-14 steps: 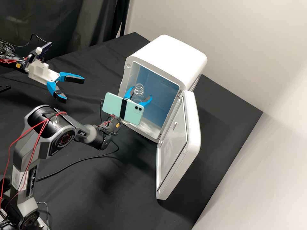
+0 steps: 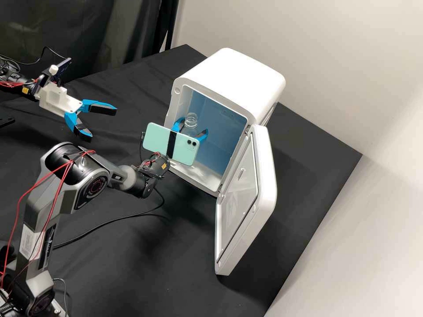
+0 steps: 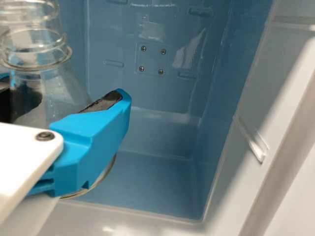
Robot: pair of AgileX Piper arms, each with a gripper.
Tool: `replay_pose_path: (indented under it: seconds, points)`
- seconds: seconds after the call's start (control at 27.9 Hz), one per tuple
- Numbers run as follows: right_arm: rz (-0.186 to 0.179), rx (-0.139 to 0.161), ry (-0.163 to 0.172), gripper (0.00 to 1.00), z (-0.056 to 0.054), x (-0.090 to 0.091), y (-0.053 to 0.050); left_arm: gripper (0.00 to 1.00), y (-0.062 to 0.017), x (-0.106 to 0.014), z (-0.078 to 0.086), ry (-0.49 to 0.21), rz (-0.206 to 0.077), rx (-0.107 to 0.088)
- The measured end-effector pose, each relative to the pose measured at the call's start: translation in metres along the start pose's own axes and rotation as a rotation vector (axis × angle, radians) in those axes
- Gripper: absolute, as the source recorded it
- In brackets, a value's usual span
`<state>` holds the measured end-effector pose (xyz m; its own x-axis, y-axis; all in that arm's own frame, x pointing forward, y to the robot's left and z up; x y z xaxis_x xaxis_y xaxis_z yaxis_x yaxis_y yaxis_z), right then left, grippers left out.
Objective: Place the flask in the incubator
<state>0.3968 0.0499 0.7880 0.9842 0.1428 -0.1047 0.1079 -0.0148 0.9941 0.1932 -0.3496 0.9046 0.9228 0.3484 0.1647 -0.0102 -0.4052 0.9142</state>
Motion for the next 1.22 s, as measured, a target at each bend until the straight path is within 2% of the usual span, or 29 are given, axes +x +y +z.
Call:
replay_pose_path:
  seconds: [0.07, 0.36, 0.5, 1.07, 1.22]
  points:
    - [0.0, -0.009, -0.004, 0.0, -0.001, 0.002, 0.0, 1.0, -0.0004, 0.0, 0.0, 0.002, -0.001, -0.002]
    - [0.008, -0.006, -0.001, 0.0, -0.004, 0.014, -0.002, 1.0, -0.0038, 0.002, -0.002, 0.006, -0.017, -0.008]
    - [0.008, -0.024, -0.002, 0.0, -0.004, 0.018, -0.001, 1.0, -0.0037, 0.002, -0.002, 0.008, -0.016, -0.009]
    - [0.006, -0.036, -0.004, 0.0, -0.003, 0.02, -0.002, 1.0, -0.0036, 0.002, -0.002, 0.009, -0.015, -0.011]
    - [-0.001, -0.04, -0.017, 0.0, -0.001, 0.02, -0.004, 1.0, -0.0036, 0.002, -0.002, 0.009, -0.015, -0.011]
